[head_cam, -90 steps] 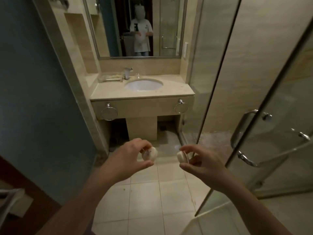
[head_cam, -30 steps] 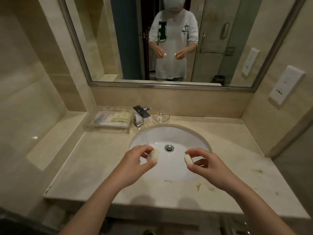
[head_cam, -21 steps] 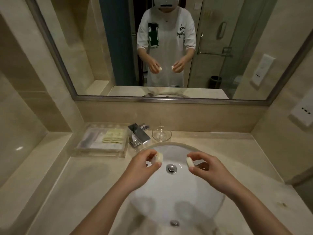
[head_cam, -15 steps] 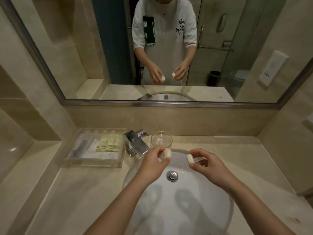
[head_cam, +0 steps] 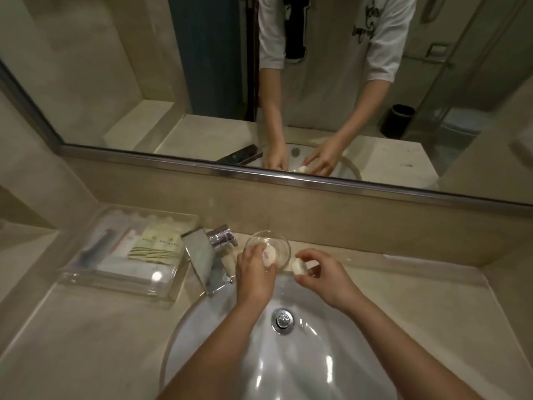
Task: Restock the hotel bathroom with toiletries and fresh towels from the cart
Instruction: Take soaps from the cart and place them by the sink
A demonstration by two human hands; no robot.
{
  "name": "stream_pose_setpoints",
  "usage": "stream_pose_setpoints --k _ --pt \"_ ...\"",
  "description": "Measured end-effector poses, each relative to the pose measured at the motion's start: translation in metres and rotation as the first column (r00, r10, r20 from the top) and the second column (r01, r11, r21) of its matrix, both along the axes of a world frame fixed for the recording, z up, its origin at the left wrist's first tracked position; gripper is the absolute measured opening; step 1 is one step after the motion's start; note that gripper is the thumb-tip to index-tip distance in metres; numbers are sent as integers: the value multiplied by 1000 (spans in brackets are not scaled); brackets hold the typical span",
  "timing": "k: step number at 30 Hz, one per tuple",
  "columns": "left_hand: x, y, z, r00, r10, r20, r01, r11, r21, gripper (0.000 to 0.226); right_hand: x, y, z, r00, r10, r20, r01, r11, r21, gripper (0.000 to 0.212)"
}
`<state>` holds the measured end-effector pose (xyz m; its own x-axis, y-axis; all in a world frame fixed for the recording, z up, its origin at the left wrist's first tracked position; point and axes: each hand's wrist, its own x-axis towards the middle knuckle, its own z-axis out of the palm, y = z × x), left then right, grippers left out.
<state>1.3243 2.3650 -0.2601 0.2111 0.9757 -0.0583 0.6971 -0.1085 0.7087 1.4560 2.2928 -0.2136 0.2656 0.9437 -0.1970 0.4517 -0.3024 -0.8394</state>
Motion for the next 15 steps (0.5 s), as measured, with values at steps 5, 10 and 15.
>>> stream_pose_setpoints --k 5,10,15 --pt "10 22 -15 974 -2 -228 23 996 89 43 13 23 -19 998 28 -58 -27 1000 10 32" --pt "13 38 -21 924 -37 -380 85 990 111 40 19 45 -36 985 102 137 -104 995 9 35" --pt "7 41 -28 907 -78 -414 149 979 142 41 14 71 -46 884 263 387 -257 964 -67 42"
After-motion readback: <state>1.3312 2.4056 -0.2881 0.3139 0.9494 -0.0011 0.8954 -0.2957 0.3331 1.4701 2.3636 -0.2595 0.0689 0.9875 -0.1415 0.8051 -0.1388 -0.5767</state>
